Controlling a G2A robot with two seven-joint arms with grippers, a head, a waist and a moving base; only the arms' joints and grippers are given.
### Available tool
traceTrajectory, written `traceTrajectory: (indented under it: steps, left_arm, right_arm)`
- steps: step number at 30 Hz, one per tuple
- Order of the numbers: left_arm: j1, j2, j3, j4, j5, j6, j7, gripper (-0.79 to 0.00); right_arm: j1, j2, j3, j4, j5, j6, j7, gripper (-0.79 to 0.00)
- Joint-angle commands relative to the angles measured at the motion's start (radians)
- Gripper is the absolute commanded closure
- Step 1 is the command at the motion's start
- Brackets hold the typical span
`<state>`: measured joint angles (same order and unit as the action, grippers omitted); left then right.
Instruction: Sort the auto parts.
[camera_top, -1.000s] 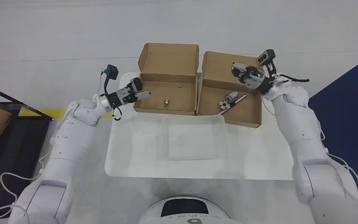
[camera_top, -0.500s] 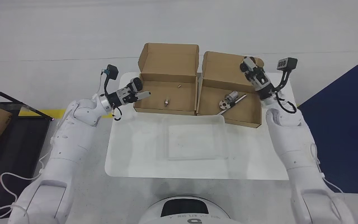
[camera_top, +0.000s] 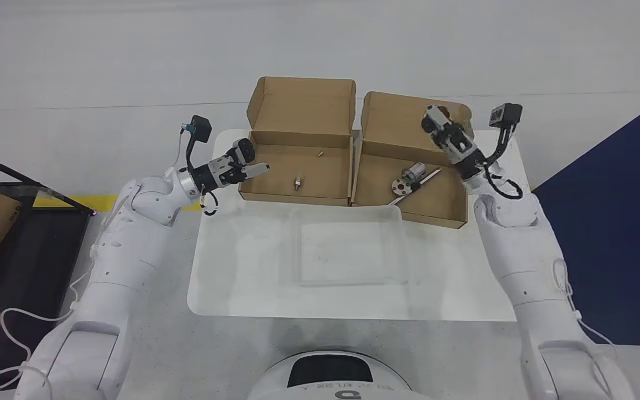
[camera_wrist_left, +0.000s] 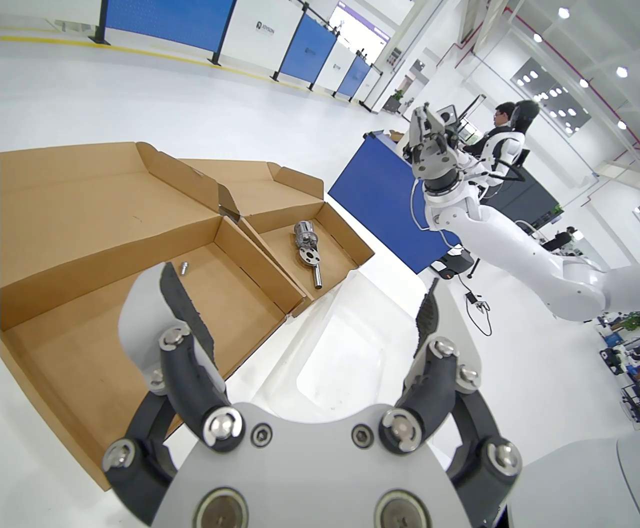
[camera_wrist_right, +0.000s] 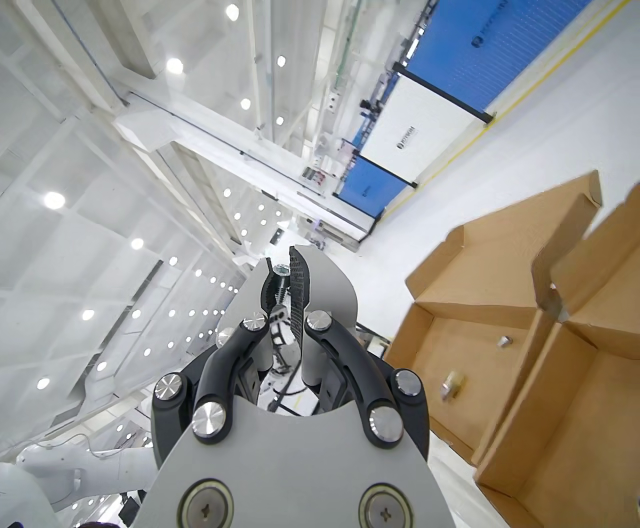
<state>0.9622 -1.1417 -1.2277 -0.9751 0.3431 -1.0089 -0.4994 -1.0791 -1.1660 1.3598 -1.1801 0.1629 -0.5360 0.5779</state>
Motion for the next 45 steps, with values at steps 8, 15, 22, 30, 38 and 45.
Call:
traceTrajectory:
  steps: [8,15,22,30,38,45]
  left_arm:
    - [0.000,0.000,0.000,0.000,0.000,0.000,0.000,-0.785]
    - [0.000,0.000,0.000,0.000,0.000,0.000,0.000,-0.785]
    - [0.000,0.000,0.000,0.000,0.000,0.000,0.000,-0.785]
    - [0.000,0.000,0.000,0.000,0.000,0.000,0.000,-0.785]
    - [0.000,0.000,0.000,0.000,0.000,0.000,0.000,-0.785]
    - [0.000,0.000,0.000,0.000,0.000,0.000,0.000,-0.785]
  right_arm:
    - [0.237,-0.080,-0.356,0.058,-0.294,0.387,0.033,0.000]
    - [0.384,-0.192,-0.636,0.223,-0.407,0.596,0.019,0.000]
    - [0.444,-0.294,-0.776,0.374,-0.456,0.743,-0.090,0.000]
    - [0.485,-0.372,-0.840,0.498,-0.472,0.761,-0.090,-0.132]
    - [0.504,-0.430,-0.871,0.592,-0.495,0.759,-0.086,-0.249]
    - [0.532,-0.434,-0.827,0.633,-0.471,0.570,-0.117,-0.274]
